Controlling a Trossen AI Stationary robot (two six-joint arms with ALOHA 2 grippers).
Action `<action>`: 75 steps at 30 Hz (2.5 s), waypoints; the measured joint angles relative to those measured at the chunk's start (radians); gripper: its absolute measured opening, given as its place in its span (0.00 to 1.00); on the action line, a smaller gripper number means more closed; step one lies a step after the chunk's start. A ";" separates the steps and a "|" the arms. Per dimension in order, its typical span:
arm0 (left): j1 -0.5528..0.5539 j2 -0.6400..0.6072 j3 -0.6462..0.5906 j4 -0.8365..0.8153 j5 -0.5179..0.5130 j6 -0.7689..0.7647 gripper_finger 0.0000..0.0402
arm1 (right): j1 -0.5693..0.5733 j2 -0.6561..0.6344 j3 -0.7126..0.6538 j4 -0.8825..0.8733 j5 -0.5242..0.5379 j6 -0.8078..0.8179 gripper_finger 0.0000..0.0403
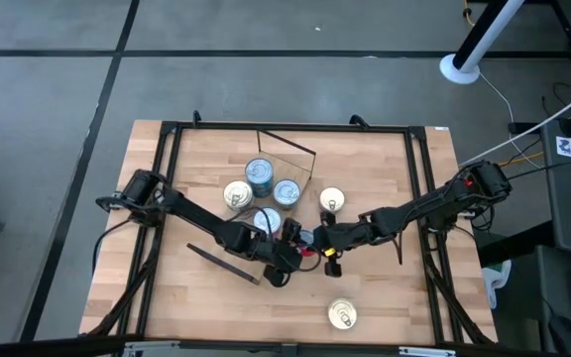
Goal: Stack canned seafood by type on shelf
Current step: Stack the red tuna can on top of the red tuna can on the shelf
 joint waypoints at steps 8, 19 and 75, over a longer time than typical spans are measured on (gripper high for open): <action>0.000 0.028 0.000 0.022 -0.078 0.014 0.62 | -0.001 -0.001 0.000 0.032 -0.004 0.000 0.00; -0.011 0.030 0.000 0.022 -0.109 0.019 0.42 | -0.001 -0.002 0.000 0.032 -0.041 -0.007 0.00; -0.077 -0.142 0.266 -0.947 -0.433 -0.354 0.37 | 0.001 -0.415 0.000 -0.237 0.052 -0.092 0.26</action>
